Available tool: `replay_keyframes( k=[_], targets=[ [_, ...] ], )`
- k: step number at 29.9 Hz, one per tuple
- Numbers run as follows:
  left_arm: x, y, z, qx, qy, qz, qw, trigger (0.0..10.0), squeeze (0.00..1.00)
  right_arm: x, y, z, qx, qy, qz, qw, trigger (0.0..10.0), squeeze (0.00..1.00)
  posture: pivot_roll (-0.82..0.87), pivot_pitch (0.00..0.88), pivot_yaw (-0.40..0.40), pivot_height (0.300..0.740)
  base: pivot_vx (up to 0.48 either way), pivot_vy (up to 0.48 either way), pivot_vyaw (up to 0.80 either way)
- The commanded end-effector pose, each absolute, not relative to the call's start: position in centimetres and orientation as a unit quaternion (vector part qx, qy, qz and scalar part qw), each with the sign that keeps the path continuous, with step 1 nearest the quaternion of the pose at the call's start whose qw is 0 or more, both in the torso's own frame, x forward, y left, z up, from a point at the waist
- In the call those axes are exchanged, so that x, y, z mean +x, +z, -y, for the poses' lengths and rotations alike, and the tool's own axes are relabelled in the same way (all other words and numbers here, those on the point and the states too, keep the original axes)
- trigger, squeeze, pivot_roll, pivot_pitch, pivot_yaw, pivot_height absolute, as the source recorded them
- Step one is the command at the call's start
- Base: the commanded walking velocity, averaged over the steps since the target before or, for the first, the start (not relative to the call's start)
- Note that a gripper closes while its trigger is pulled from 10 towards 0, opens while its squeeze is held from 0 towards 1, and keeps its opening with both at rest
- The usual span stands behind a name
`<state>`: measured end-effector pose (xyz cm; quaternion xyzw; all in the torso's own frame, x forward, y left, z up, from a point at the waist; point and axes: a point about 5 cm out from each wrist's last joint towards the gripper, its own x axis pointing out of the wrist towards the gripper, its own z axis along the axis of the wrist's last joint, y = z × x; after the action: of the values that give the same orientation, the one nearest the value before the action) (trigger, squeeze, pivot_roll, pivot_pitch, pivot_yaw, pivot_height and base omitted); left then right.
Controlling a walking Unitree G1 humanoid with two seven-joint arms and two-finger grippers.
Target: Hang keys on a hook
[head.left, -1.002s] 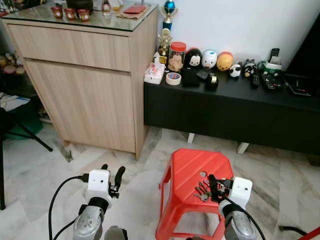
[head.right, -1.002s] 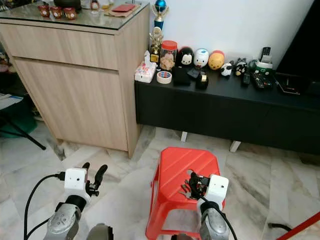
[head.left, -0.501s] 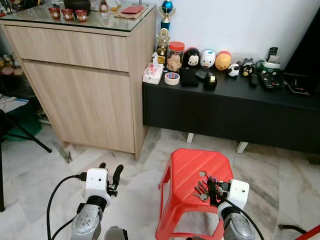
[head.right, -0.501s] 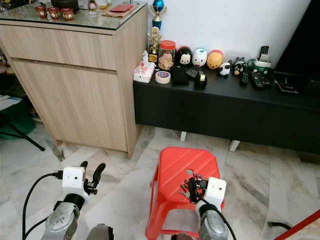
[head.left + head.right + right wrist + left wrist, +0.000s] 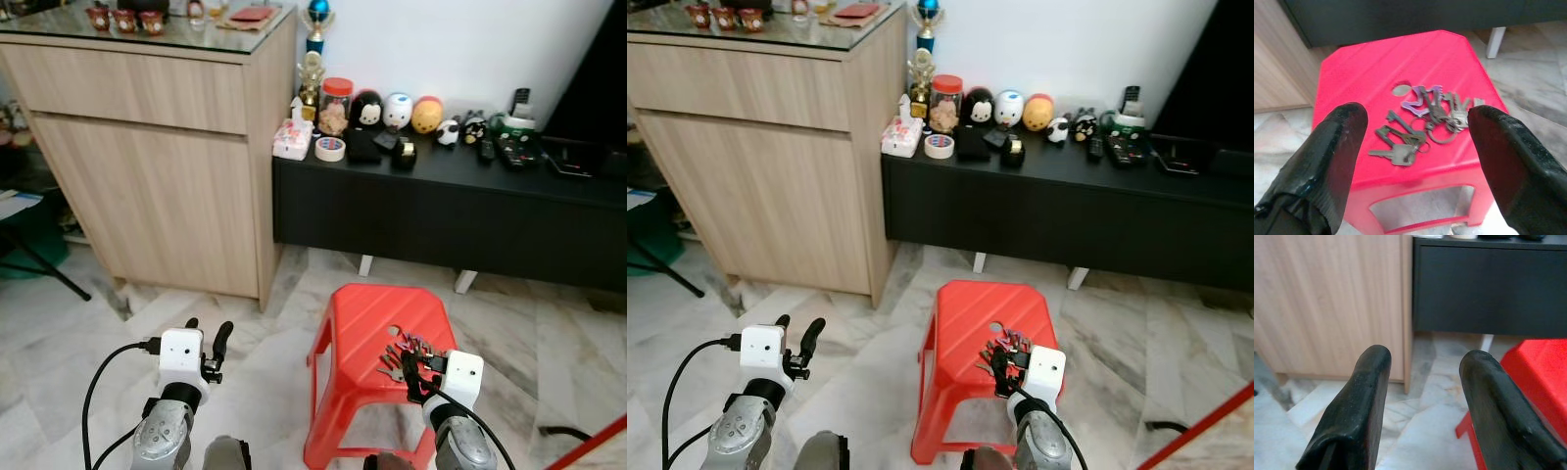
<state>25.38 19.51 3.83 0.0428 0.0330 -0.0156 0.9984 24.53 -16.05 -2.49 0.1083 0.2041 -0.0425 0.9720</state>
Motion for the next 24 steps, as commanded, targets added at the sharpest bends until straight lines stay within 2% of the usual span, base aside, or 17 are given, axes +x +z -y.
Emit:
replay_keyframes(
  k=[1, 14, 18, 24],
  targets=[
    [25.48, 3.71, -18.94, 0.032, -0.023, -0.037, 0.999, 10.0, 0.0, 24.74, -2.42, 16.21, 0.103, -0.041, -0.203, 0.973, 10.0, 0.0, 0.1, 0.016, -0.101, 0.627, 0.251, 0.0, 0.0],
    [25.48, 3.49, -18.81, 0.031, -0.022, -0.042, 0.998, 10.0, 0.0, 24.84, -2.3, 15.77, 0.091, -0.026, -0.199, 0.975, 10.0, 0.0, 0.1, 0.015, -0.104, 0.627, 0.307, 0.0, 0.0],
    [25.55, 3.52, -18.77, 0.03, -0.022, -0.041, 0.998, 10.0, 0.0, 24.81, -2.2, 15.6, 0.09, -0.02, -0.195, 0.976, 10.0, 0.0, 0.1, 0.015, -0.105, 0.627, 0.329, 0.0, 0.63],
    [25.55, 3.49, -18.7, 0.03, -0.025, -0.042, 0.998, 10.0, 0.0, 24.55, -2.51, 15.74, 0.1, -0.026, -0.203, 0.974, 10.0, 0.0, 0.1, 0.018, -0.104, 0.627, 0.333, 0.0, 0.0]
  ],
)
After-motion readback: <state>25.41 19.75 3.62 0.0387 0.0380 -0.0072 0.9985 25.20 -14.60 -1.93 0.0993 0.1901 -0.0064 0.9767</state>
